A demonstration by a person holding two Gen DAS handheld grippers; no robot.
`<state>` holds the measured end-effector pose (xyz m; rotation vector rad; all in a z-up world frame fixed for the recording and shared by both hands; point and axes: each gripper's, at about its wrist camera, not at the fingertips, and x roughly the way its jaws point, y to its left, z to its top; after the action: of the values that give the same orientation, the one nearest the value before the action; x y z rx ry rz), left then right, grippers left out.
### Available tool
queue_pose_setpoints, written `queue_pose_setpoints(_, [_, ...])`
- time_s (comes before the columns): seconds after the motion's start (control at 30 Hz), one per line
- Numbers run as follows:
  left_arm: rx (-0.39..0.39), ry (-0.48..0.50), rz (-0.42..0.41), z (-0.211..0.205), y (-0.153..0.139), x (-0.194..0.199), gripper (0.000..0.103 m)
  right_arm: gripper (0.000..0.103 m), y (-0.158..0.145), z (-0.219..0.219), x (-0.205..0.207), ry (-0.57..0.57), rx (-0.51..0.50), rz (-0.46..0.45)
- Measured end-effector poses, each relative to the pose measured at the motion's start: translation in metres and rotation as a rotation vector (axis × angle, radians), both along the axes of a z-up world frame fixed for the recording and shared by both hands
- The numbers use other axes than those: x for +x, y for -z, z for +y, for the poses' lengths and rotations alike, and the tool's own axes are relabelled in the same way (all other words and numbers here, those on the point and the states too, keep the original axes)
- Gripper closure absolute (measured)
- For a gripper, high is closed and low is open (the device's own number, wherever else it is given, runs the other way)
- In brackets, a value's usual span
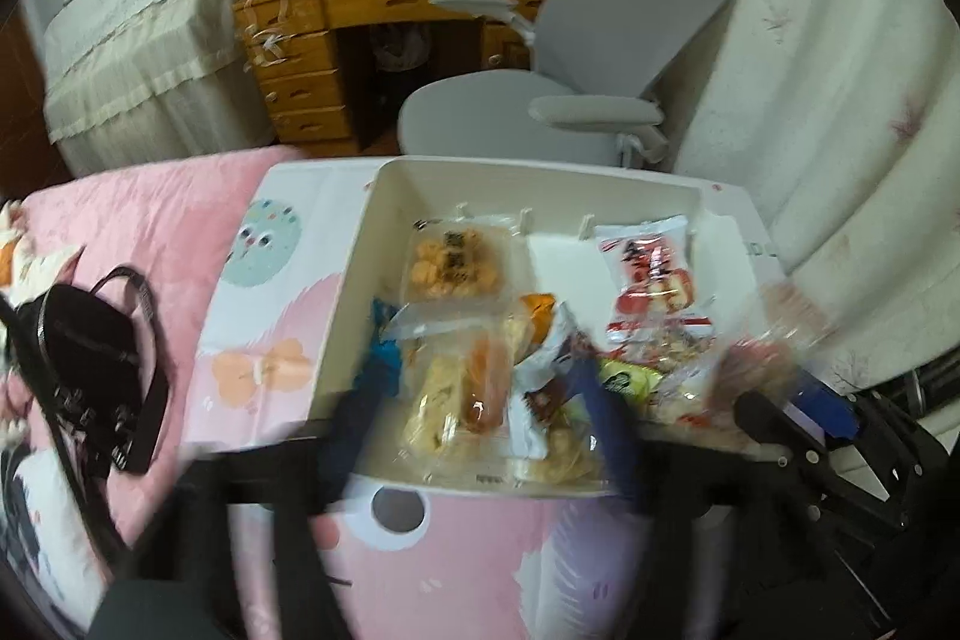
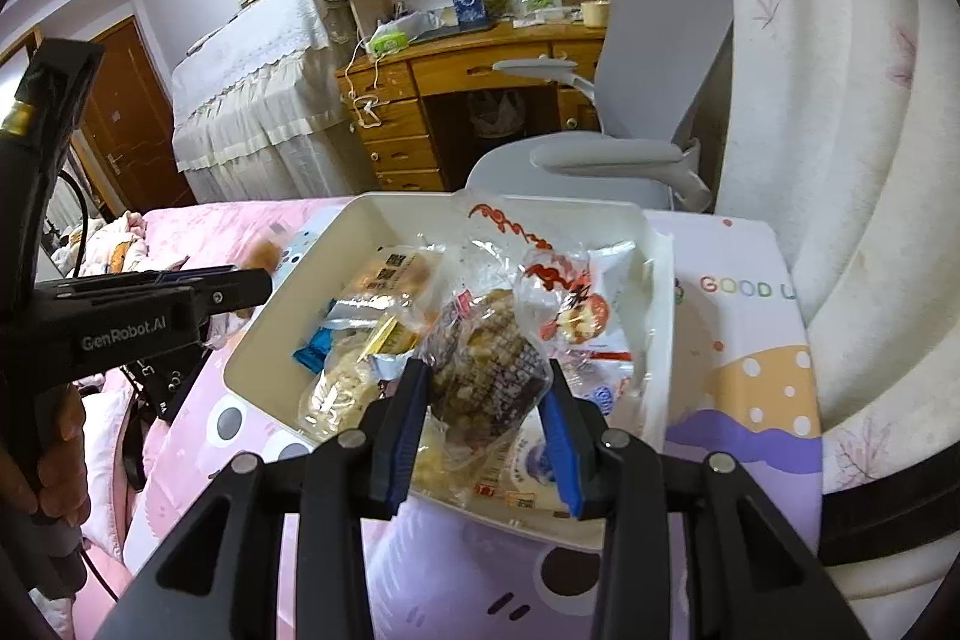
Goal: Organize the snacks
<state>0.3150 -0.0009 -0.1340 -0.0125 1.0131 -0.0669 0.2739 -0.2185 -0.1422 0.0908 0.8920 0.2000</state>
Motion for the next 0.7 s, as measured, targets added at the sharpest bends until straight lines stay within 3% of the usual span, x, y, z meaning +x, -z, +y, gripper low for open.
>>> queue_pose_setpoints(0.17, [0.002,-0.04,0.018,0.012,0.001,-0.016,0.022,0.062,0.001,0.0,-0.003,0.017,0.001,0.025])
queue_pose_setpoints(0.33, [-0.01,-0.04,0.053,0.022,0.009,-0.045,0.017,0.048,0.002,0.004,-0.018,0.035,-0.017,0.042])
queue_pose_setpoints(0.53, [-0.03,-0.002,0.071,0.028,0.017,-0.089,0.016,0.042,0.017,0.015,-0.053,0.105,-0.02,0.147])
queue_pose_setpoints(0.7, [-0.087,0.056,0.145,0.036,0.026,-0.124,0.016,0.034,0.022,0.022,-0.1,0.144,-0.018,0.232])
